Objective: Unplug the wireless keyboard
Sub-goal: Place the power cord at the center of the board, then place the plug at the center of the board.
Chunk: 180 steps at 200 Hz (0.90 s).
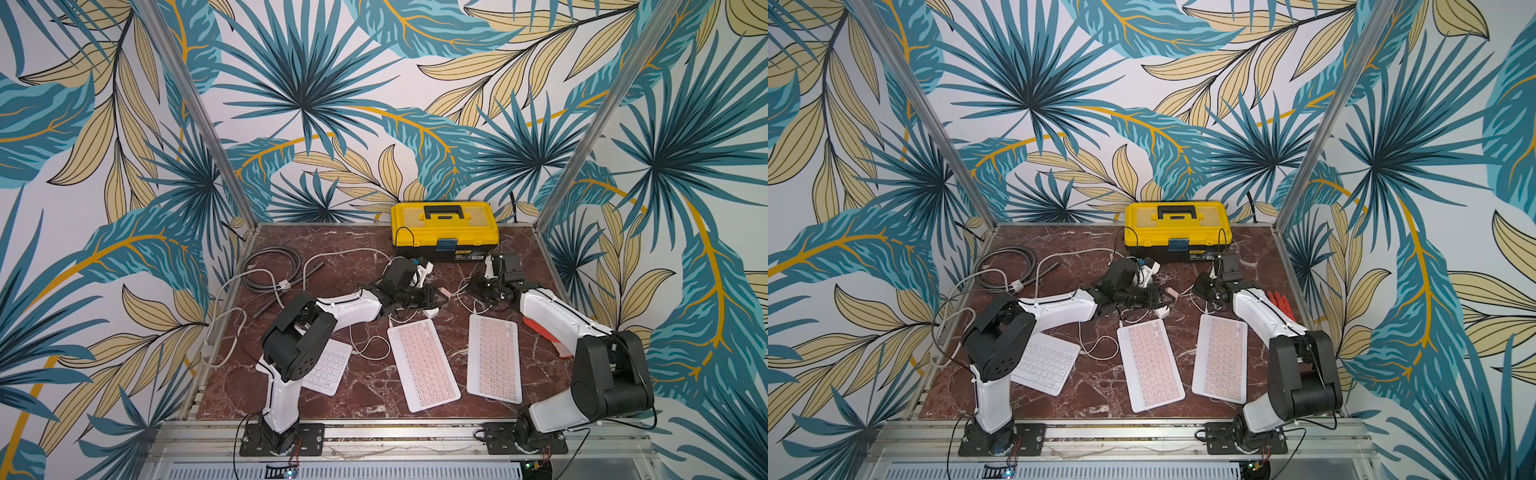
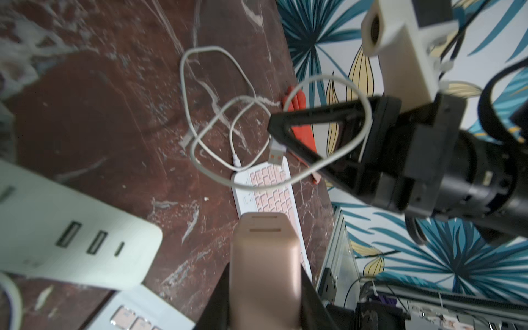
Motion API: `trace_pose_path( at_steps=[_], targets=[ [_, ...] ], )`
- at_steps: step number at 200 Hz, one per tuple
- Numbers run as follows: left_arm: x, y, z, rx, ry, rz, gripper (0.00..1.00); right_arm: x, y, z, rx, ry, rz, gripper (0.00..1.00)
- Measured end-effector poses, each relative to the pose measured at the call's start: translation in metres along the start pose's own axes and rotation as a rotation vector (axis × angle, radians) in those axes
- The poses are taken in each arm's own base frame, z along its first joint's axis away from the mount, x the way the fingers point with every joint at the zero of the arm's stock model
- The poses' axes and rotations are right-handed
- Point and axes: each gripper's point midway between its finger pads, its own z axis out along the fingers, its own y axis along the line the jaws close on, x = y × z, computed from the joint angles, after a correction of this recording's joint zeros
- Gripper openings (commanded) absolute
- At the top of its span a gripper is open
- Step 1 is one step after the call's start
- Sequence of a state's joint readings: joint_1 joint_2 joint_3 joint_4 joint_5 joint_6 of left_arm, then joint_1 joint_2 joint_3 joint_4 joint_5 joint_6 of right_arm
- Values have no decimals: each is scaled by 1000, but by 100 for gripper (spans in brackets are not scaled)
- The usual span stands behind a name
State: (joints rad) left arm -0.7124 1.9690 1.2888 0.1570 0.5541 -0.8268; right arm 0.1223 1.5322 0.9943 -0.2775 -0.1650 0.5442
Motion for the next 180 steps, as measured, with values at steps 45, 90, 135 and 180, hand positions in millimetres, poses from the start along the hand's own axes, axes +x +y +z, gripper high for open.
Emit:
trace_pose_path(
  at_steps=[45,90,135,180],
  targets=[
    [-37,20,23,-41,-82,-105,1,-13,-7,15,50,36,-127,0],
    [-44,51,56,-94,-109,-201,5,-19,-24,39,89,75,-169,0],
    [-36,72,70,-154,-136,-279,23,-17,-50,58,135,119,-130,3],
    [-36,73,76,-159,-154,-321,51,-20,-65,62,170,151,-85,19]
  ],
)
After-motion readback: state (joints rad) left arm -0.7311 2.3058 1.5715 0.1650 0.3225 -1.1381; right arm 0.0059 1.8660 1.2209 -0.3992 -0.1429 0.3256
